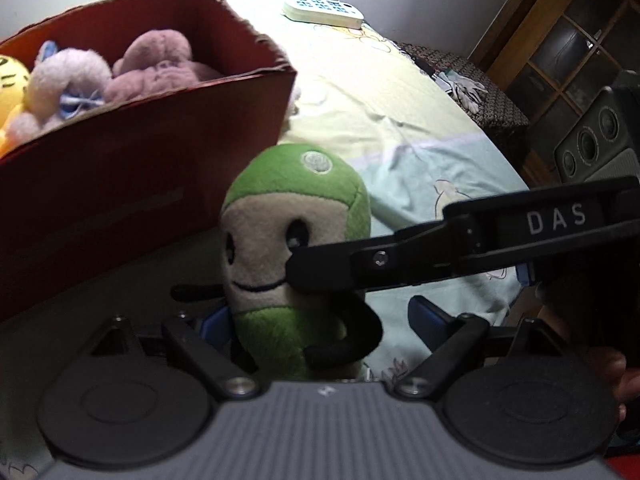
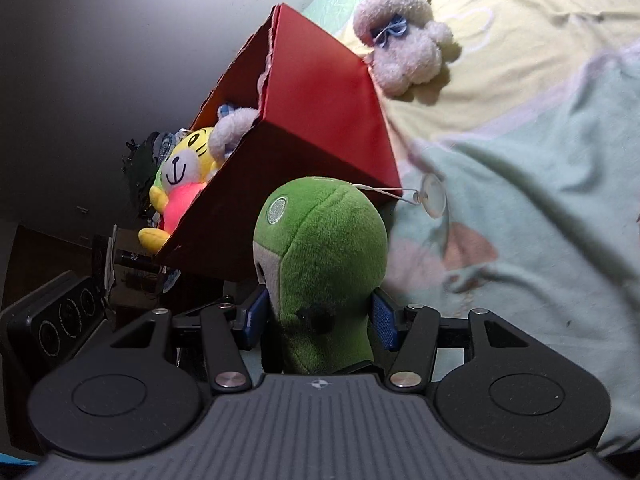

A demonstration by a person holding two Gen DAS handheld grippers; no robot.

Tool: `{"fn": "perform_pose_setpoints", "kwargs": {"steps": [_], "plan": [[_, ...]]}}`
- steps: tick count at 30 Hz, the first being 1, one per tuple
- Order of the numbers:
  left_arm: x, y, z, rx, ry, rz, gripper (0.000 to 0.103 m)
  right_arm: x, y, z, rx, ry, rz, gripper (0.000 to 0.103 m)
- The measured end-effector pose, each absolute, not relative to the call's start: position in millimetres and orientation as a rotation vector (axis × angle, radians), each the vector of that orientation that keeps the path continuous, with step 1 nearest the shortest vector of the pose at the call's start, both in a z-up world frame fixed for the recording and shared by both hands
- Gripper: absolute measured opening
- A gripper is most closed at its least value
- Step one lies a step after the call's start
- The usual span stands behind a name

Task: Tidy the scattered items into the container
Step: 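Lift the green bean doll and carry it toward the red box, then lower the green bean doll into the red box beside the tiger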

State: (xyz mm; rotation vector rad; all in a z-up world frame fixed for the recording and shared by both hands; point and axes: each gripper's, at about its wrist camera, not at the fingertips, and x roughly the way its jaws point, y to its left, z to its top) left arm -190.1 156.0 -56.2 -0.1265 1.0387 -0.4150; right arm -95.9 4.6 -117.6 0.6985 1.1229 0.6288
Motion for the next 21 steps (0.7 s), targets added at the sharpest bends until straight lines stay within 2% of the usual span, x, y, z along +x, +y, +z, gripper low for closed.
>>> {"fn": "perform_pose_setpoints", "kwargs": {"steps": [21], "plan": [[-259,261,10,-0.186,0.847,-0.257,0.090,-103,113,-55,0.523,1.050,0.936,0.057]]}}
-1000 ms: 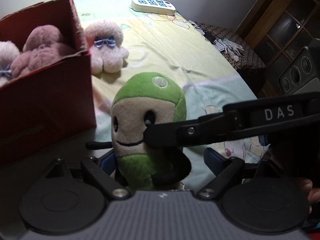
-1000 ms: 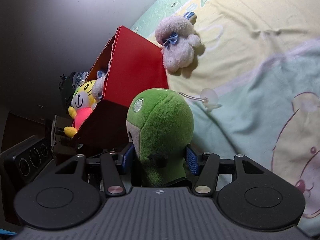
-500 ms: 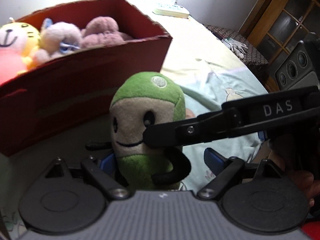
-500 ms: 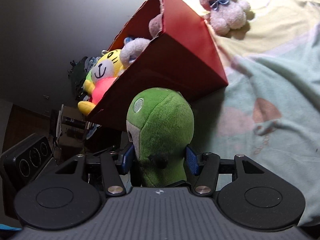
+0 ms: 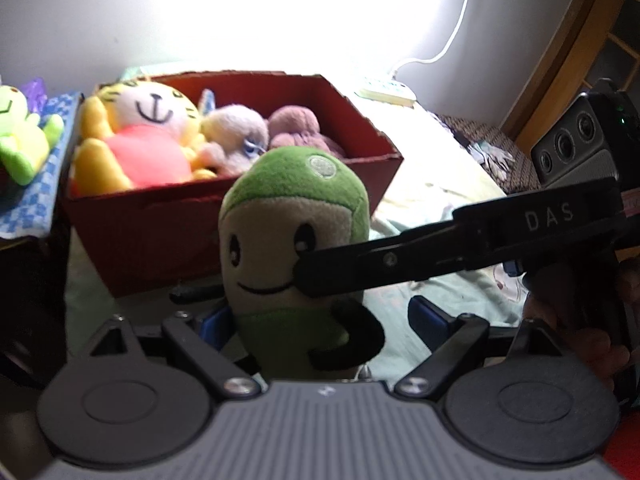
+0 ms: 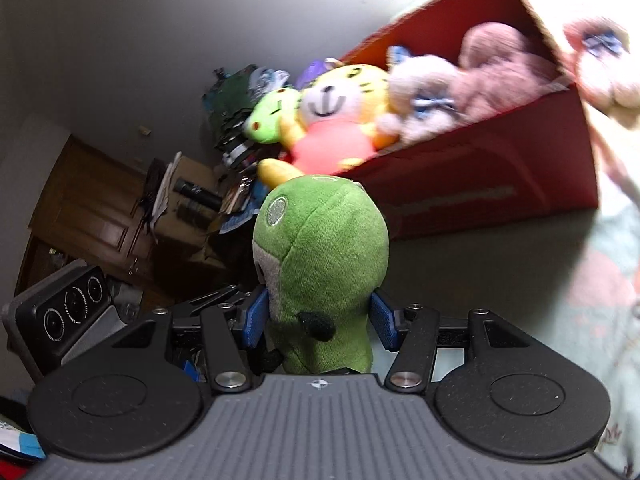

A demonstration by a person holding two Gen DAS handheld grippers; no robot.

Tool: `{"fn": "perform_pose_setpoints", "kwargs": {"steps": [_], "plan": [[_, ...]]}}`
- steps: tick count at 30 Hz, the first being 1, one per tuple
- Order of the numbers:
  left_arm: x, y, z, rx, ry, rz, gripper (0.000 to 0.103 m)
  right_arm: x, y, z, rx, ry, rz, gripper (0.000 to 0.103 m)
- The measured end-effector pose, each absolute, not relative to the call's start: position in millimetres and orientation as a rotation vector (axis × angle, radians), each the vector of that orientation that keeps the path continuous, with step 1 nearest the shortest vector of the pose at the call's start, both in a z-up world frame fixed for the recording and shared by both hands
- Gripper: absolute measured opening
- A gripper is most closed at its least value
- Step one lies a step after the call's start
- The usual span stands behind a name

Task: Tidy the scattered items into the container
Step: 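Lower the green bean doll into the red box beside the tiger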

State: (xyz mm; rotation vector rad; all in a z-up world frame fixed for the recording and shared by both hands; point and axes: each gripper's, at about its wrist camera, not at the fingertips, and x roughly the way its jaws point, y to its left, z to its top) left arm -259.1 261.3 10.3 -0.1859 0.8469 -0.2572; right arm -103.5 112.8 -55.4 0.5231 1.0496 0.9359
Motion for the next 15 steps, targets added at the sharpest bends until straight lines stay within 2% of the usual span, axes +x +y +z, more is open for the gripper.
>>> {"fn": "perform_pose_setpoints", "kwargs": {"steps": [15], "plan": [[-246,288,65,-0.174,0.646,-0.180,0.091,-79,139,1,0.468,0.855,1.006,0.057]]}}
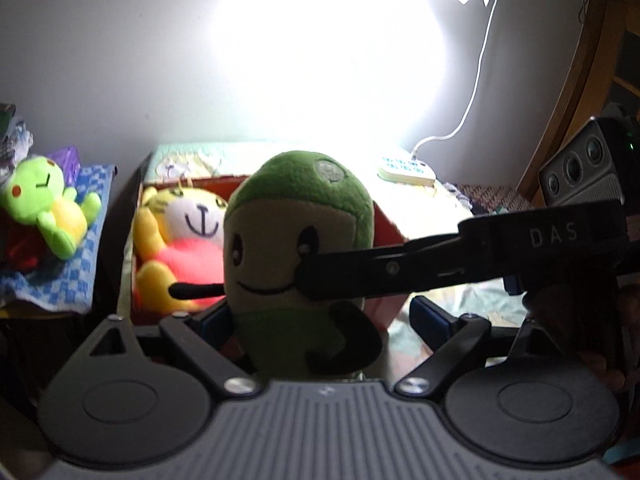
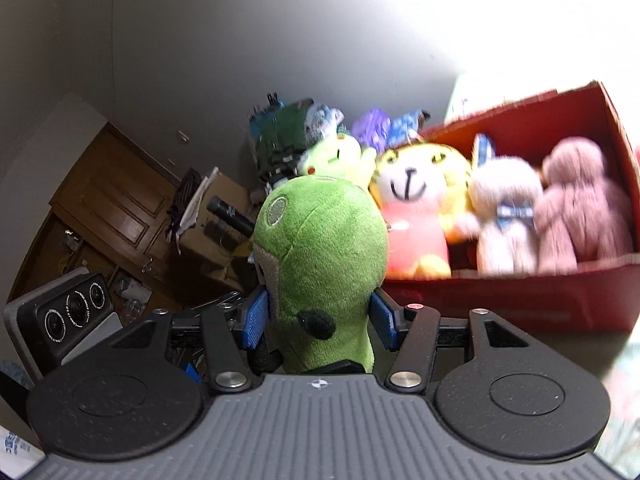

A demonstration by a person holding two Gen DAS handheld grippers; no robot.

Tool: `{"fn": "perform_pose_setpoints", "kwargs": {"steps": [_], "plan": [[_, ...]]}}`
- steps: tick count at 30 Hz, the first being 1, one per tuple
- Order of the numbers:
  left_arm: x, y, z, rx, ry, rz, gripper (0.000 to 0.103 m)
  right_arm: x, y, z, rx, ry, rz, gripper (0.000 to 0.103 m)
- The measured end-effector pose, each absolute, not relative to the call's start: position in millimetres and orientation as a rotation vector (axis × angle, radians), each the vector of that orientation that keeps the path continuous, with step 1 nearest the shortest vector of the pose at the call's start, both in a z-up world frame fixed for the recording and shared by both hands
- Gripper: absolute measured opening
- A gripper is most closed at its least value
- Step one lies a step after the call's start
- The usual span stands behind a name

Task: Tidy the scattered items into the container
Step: 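Lower the green bean doll into the red box beside the tiger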

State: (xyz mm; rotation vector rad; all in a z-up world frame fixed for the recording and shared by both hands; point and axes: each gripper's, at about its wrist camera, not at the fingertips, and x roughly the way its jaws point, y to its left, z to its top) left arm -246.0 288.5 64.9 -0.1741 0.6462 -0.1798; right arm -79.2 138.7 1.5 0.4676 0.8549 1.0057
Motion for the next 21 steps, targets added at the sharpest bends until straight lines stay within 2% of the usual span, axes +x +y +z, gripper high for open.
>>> {"fn": "perform_pose_setpoints", "kwargs": {"steps": [12,21], "plan": [[-193,292,71,-0.193,0.582,-0.167,0.091,-44,140,11,0.424,0.745,0.950,0.057],[-164,295,56,-0.227,0.625,-0.161,0.091,-16,143,-7,0.416,0.761,0.913,0.057]]}}
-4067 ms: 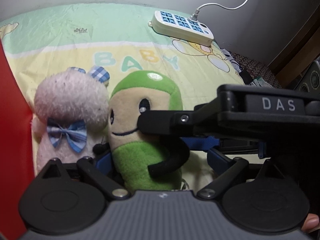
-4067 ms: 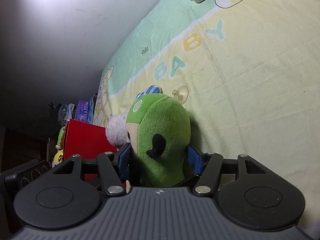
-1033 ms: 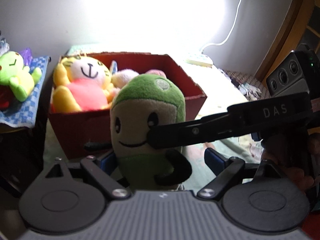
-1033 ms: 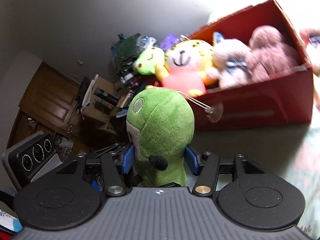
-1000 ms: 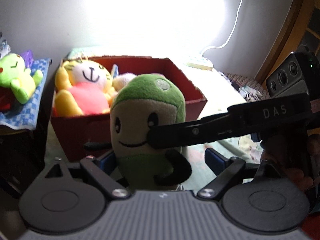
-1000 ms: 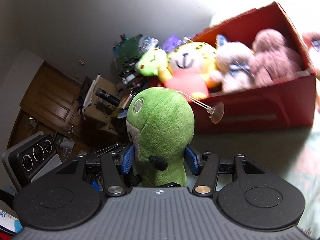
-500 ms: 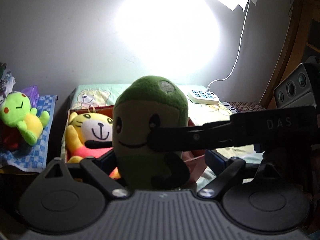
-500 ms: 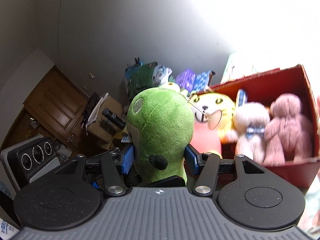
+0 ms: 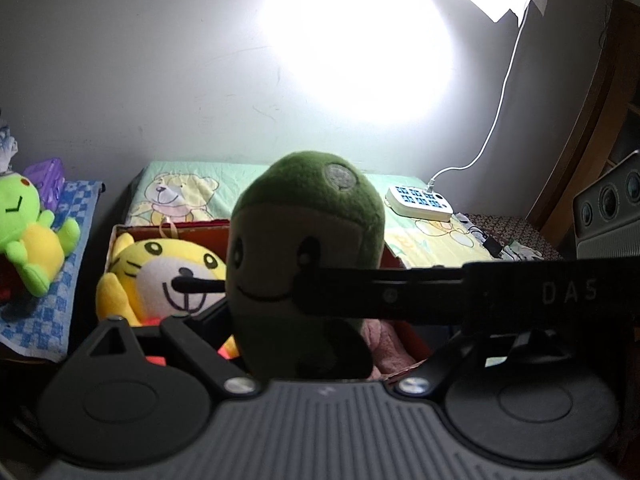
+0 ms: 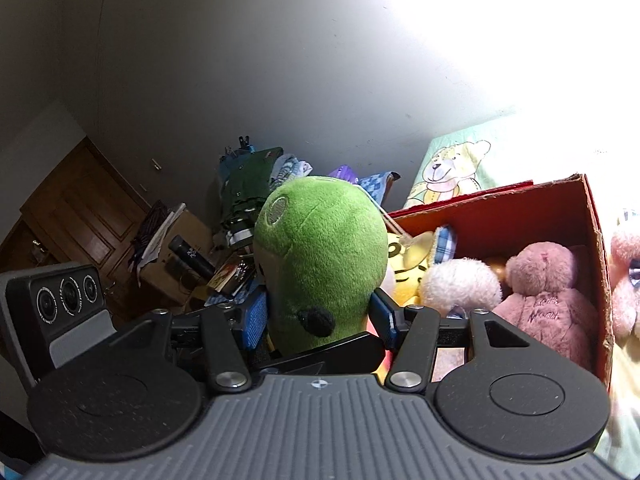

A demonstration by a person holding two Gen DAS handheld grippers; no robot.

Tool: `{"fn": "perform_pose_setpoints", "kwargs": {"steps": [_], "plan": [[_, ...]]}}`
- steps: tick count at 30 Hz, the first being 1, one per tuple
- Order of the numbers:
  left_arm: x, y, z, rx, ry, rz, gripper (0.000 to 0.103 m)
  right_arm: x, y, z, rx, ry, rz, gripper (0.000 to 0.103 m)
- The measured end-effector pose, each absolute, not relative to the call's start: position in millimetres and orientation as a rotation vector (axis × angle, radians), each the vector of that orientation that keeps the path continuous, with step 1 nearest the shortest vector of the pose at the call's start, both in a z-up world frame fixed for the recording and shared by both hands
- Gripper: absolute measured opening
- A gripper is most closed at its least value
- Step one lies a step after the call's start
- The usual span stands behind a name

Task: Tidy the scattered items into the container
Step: 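Lower the green bean doll into the red box beside the tiger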

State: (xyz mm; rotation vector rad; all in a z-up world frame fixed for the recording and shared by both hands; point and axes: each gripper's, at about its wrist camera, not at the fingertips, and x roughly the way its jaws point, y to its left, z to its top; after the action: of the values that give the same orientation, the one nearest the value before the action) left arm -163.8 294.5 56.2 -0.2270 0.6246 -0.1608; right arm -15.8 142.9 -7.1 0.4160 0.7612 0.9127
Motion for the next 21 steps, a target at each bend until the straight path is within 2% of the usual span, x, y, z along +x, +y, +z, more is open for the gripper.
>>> {"fn": "perform_pose_setpoints", "kwargs": {"steps": [21], "plan": [[-103,309,14,-0.252,0.773,-0.114,0.091,35,149,-47,0.497,0.902,0.883,0.057]]}}
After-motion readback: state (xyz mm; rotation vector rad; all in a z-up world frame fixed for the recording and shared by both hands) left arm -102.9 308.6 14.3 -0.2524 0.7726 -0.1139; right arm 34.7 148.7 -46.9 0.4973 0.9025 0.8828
